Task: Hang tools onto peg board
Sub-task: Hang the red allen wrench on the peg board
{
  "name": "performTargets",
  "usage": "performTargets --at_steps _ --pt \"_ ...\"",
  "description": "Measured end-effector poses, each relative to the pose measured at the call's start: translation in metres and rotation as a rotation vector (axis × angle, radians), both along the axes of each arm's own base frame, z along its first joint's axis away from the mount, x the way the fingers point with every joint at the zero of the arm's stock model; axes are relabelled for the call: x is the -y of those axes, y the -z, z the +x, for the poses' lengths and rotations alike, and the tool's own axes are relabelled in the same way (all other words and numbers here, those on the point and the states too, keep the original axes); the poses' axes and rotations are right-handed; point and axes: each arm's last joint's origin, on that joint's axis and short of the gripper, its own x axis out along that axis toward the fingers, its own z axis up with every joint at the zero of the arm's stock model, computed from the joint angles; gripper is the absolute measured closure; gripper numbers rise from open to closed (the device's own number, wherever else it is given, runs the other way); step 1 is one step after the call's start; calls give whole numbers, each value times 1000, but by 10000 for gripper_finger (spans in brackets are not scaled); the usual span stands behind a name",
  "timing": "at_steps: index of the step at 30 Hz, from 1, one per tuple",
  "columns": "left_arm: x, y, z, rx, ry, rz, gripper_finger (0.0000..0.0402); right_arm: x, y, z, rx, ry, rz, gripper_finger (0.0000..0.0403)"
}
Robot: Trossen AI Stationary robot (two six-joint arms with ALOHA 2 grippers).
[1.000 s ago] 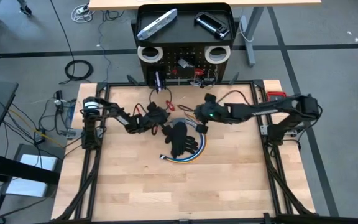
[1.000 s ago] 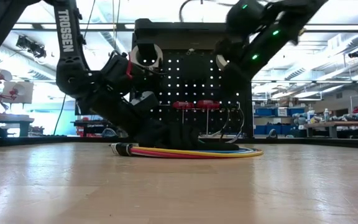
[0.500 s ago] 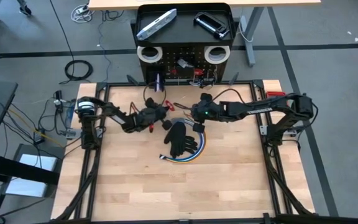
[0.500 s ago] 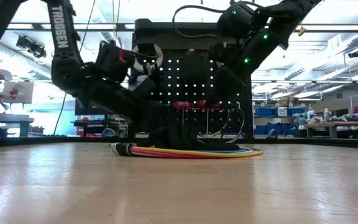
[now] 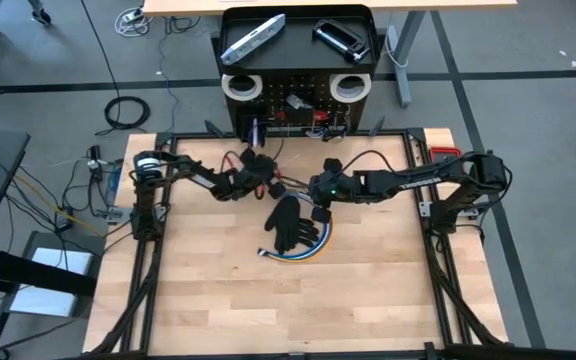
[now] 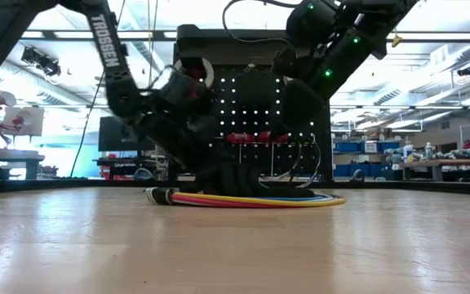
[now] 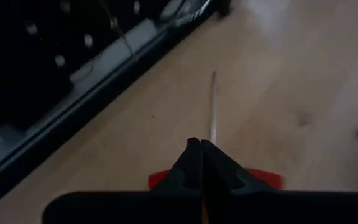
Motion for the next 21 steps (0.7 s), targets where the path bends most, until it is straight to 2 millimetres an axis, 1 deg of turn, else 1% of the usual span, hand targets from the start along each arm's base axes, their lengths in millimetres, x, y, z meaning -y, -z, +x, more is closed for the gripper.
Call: performTargets --at_steps 2,7,15,18,21 --pt "-4 1 5 -35 -17 -30 400 -2 1 -1 -11 4 12 279" --pt "-5 -1 6 -107 -26 -61 400 -7 2 -2 -23 4 26 279" --pt "7 -4 4 -210 -51 -13 401 -9 4 -3 -43 9 36 279" --pt "12 -5 4 -212 -52 -10 401 -9 5 -4 -52 9 37 279" --pt "16 -6 -1 -226 -70 -20 401 -9 5 -4 -56 9 37 279"
